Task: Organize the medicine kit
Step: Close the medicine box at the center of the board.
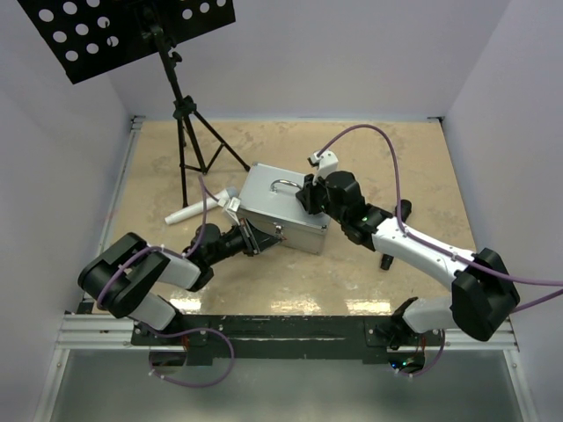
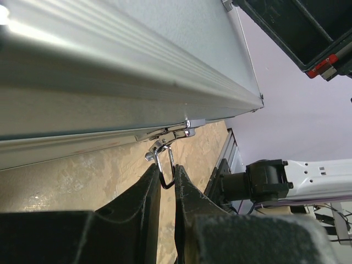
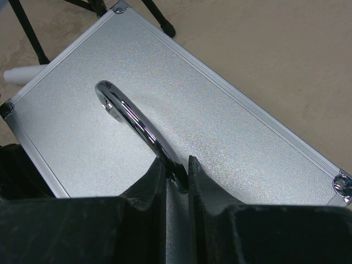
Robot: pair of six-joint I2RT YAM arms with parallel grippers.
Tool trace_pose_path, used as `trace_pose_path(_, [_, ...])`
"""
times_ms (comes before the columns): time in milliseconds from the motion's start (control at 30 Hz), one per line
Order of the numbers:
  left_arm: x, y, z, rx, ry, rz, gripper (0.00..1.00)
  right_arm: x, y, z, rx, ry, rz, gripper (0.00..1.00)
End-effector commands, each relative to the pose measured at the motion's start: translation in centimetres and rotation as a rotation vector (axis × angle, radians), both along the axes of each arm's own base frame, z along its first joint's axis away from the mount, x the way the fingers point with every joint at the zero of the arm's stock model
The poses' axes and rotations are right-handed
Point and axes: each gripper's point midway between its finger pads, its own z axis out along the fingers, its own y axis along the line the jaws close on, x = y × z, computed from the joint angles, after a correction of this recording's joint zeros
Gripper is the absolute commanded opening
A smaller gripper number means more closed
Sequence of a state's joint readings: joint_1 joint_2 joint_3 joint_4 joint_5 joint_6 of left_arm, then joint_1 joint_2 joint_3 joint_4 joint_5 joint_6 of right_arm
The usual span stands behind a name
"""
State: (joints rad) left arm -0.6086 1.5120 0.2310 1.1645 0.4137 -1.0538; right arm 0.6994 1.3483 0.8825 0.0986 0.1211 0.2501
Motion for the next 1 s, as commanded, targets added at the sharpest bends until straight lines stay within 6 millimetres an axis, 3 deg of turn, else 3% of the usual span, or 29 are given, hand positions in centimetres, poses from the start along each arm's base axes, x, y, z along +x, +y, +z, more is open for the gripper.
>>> trace_pose_path(0, [-4.9, 0.9, 18.7, -0.482, -0.683, -0.134, 0.00, 0.1, -1.3, -3.2, -0.086, 0.075, -0.061, 0.00])
trace_pose_path(467, [-5.7, 1.3, 20.3, -0.514, -0.726, -0.139, 0.00, 0.1, -1.4, -3.3, -0.090, 0.077, -0.068, 0.00])
trace_pose_path(567, [-5.5, 1.2, 19.9, -0.506, -0.713, -0.136, 0.00, 0.0, -1.4, -3.6, -0.092, 0.085, -0.064, 0.00])
trace_pose_path(767, [-4.8, 0.7, 17.6, -0.465, -0.646, -0.141, 0.00, -0.1, -1.7, -2.0, -0.069, 0.068, -0.082, 0.00])
trace_pose_path(967, [-4.1, -0.1, 15.5, -0.422, -0.593, -0.159, 0.00, -0.2, -2.0, 0.9, -0.017, 0.032, -0.104, 0.41])
